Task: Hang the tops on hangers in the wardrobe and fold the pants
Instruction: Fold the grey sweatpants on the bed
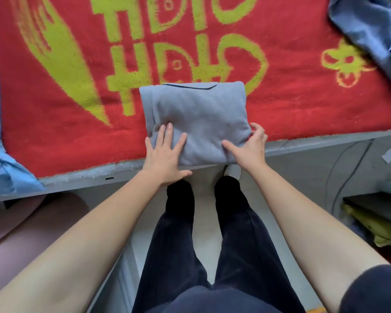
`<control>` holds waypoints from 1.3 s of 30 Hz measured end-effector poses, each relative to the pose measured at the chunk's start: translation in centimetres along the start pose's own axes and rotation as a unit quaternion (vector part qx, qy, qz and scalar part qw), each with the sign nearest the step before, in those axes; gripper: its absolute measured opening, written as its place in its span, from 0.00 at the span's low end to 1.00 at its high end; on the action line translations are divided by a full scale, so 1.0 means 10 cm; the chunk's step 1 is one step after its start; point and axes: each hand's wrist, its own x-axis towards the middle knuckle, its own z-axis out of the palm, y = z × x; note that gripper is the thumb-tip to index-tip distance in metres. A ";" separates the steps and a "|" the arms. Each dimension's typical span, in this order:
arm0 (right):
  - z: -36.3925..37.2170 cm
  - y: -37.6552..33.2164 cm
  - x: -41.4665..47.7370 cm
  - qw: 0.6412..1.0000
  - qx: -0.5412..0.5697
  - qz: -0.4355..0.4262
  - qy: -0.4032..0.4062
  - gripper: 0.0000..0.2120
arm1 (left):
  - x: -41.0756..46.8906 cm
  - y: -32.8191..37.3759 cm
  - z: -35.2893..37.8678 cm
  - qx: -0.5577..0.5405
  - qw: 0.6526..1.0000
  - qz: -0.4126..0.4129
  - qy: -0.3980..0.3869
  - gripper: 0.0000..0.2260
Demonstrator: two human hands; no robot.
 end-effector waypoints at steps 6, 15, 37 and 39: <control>0.11 0.19 0.10 0.915 0.321 0.155 -0.191 0.33 | 0.15 0.05 0.21 0.014 1.000 -0.022 0.009 0.54; 0.10 -0.01 0.00 0.820 0.415 0.241 -0.311 0.09 | 0.07 0.08 0.41 0.004 0.993 -0.033 0.109 0.52; -0.38 -0.99 0.23 0.801 0.416 0.313 -0.295 0.11 | 0.47 0.06 -0.51 -0.034 0.965 0.025 0.257 0.34; -0.43 -1.05 0.19 0.820 0.399 0.295 -0.285 0.11 | 0.43 0.06 -0.56 -0.045 0.962 0.023 0.268 0.31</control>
